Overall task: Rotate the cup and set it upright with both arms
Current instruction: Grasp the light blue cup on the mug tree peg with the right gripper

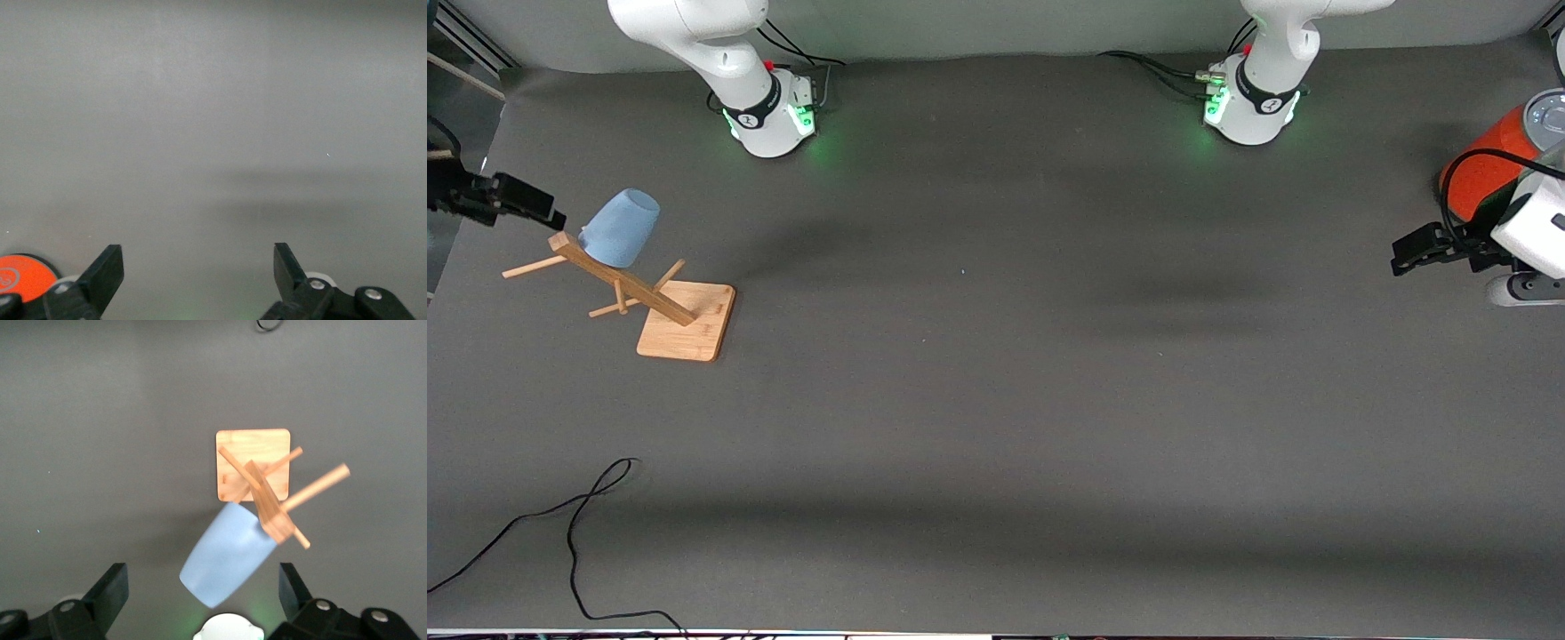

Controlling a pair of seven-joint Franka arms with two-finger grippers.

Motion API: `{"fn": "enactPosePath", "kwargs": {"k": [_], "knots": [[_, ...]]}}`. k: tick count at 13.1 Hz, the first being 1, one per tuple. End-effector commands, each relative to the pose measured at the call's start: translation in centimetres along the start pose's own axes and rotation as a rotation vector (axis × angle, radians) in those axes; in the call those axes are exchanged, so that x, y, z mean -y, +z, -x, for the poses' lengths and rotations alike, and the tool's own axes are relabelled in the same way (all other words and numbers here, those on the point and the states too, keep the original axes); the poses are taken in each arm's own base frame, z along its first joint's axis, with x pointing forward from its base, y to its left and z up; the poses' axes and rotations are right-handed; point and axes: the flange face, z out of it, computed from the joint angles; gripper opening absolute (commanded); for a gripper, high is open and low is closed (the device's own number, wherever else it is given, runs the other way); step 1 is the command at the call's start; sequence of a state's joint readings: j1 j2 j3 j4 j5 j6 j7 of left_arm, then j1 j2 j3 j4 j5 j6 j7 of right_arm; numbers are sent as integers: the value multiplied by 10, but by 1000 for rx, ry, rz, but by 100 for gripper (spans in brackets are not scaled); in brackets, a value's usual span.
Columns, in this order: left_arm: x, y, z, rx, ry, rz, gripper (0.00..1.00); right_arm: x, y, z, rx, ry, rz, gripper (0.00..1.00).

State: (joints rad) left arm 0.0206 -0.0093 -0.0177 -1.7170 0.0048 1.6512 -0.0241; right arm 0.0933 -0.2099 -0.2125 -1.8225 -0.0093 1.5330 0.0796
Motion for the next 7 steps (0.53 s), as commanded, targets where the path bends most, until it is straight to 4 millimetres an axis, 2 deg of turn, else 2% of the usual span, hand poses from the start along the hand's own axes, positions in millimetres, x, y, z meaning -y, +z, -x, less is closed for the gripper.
{"fn": "enactPosePath", "kwargs": {"k": [1, 3, 5, 7], "knots": [[0, -8, 0, -19, 14, 10, 100, -2, 20, 38, -19, 134, -40, 100], [0, -7, 1, -15, 15, 10, 100, -2, 24, 41, -9, 231, -41, 100], [3, -8, 2, -7, 23, 10, 100, -2, 26, 41, -5, 454, -40, 100], [3, -8, 2, -7, 23, 10, 100, -2, 30, 38, -10, 569, -38, 100]]}}
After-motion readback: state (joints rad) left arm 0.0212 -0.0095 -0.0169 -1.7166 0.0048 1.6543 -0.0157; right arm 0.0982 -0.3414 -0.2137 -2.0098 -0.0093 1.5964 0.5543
